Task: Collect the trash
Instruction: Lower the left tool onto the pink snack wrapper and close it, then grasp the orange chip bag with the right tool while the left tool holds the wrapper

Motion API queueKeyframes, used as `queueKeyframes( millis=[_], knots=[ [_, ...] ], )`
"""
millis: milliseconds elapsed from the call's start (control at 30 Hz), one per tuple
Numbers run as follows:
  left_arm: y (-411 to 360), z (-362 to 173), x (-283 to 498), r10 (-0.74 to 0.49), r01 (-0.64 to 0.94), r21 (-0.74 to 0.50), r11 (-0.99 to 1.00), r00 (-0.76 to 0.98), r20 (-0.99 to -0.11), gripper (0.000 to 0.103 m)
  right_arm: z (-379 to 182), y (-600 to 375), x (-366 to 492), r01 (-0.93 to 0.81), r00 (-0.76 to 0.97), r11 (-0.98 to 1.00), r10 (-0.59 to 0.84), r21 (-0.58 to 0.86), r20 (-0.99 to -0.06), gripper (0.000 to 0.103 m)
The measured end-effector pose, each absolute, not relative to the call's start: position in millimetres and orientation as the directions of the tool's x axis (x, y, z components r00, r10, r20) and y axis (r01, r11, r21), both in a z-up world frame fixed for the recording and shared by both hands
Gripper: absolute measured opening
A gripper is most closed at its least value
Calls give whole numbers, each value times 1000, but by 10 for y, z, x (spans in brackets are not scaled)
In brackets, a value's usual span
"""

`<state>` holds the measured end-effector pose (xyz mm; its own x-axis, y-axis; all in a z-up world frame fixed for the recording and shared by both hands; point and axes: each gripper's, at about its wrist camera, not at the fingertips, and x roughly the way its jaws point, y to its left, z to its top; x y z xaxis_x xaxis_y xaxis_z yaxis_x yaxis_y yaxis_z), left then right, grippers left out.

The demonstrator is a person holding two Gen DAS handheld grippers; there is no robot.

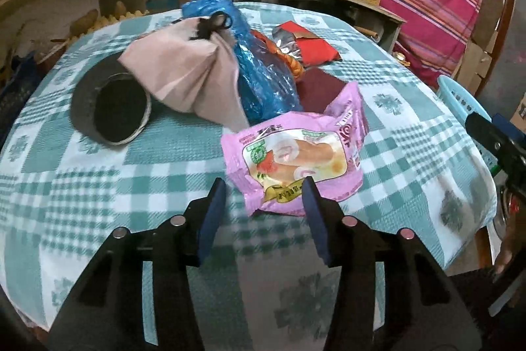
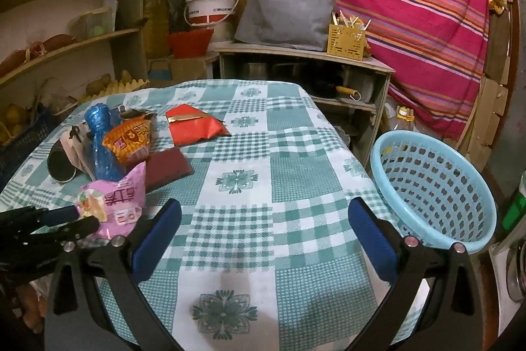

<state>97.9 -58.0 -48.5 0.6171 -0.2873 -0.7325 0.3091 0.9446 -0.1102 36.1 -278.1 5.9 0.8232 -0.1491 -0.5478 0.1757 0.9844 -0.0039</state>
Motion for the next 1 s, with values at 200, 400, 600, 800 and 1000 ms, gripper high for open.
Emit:
queueKeyframes(
  millis=[200, 400, 600, 800, 1000],
  knots=[
    [-713, -451, 1091, -372, 376, -167, 912, 584, -721, 22, 102, -2815, 454, 179, 821, 984, -157, -14, -549, 99],
    [-695, -422, 950, -396, 395, -173, 903, 605, -691, 14, 93, -2836, 536, 173, 810, 985, -156, -24, -565, 99],
    [-396, -242, 809, -368, 359, -158, 920, 650, -664, 10, 109, -2736, 645, 148, 810, 988, -141, -34, -569, 99],
    [-104, 3, 727, -324, 327, -115, 938, 705, -631, 10, 139, -2405, 810, 69, 812, 995, -98, -72, -575, 99],
    [363, 146, 794, -247, 232, -105, 967, 755, -608, 10, 164, -2057, 1002, -7, 810, 995, -54, -101, -585, 98]
  ],
)
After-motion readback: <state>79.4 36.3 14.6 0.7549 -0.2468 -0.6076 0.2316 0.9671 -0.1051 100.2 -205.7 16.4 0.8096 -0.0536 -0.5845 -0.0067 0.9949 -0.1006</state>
